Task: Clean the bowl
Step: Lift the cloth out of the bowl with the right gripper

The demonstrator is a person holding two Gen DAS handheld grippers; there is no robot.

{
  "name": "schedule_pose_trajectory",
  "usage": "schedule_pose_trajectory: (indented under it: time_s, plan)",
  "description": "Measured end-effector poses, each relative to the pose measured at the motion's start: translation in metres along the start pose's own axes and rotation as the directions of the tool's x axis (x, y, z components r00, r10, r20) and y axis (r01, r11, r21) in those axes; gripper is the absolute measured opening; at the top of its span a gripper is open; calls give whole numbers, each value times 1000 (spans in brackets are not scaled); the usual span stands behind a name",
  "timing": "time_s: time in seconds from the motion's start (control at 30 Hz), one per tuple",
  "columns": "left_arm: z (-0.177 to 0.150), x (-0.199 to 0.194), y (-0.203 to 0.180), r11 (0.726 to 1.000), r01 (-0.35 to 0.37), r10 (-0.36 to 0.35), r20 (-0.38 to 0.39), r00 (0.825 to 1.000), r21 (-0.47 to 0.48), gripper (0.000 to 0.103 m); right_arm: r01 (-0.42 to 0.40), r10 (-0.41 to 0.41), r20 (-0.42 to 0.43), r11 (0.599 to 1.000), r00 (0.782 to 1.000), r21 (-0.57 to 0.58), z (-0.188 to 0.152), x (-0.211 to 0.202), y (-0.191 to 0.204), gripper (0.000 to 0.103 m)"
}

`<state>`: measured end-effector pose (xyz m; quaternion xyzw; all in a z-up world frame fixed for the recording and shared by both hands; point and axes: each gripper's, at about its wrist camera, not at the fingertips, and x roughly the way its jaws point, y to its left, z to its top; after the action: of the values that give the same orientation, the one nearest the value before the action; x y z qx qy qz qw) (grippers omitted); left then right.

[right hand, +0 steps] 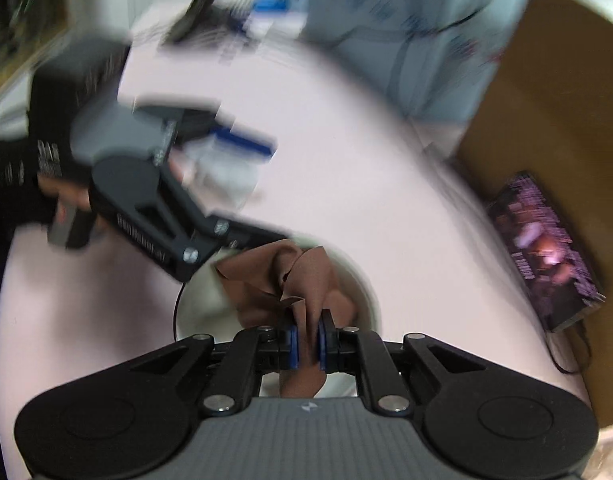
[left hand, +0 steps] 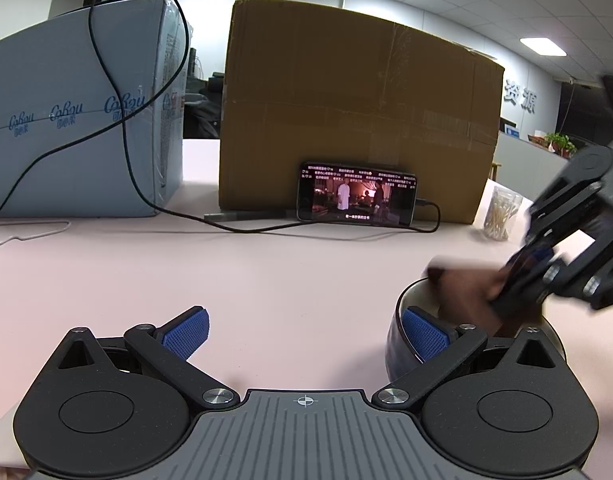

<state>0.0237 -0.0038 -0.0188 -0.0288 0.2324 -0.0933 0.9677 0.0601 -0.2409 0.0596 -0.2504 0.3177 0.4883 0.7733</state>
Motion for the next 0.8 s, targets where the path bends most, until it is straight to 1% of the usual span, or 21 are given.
schedule_pose_trajectory:
  time_s: [0.03, 0.07, 0.13, 0.2, 0.27, 0.4, 0.57, 0.7, 0.8]
  plan:
    - [0, 0, 0, 1000, 2, -2, 0, 1000, 0, 103, 11, -14, 72, 999, 997, 44, -12, -12, -2, 11]
    - [0, 0, 0, 1000, 6, -6, 2, 1000, 1, 103, 18, -29, 138, 996, 990, 86, -23, -23, -4, 11]
    - [0, -1, -1, 1000, 12, -13, 6, 1000, 5, 103, 26, -61, 225, 988, 972, 154, -44, -35, -4, 11]
    - [0, -2, -2, 1000, 16, -16, 11, 1000, 10, 103, 25, -92, 295, 974, 951, 223, -64, -42, -5, 11]
    - [0, -2, -2, 1000, 15, -15, 12, 1000, 11, 103, 47, -146, 335, 957, 931, 286, -85, -46, 1, 11]
    - [0, -3, -3, 1000, 22, -22, 16, 1000, 15, 103, 134, -263, 327, 920, 908, 367, -106, -42, 14, 11]
    - [-1, -5, -4, 999, 36, -37, 25, 999, 24, 103, 106, -260, 324, 900, 909, 424, -116, -28, 19, 11]
    - [-1, -1, -4, 999, 45, -45, 1, 999, 19, 103, 82, -256, 322, 881, 911, 466, -123, -18, 23, 13]
    - [-1, 4, -2, 999, 48, -48, -28, 998, 6, 103, 46, -227, 323, 874, 919, 483, -127, -20, 29, 14]
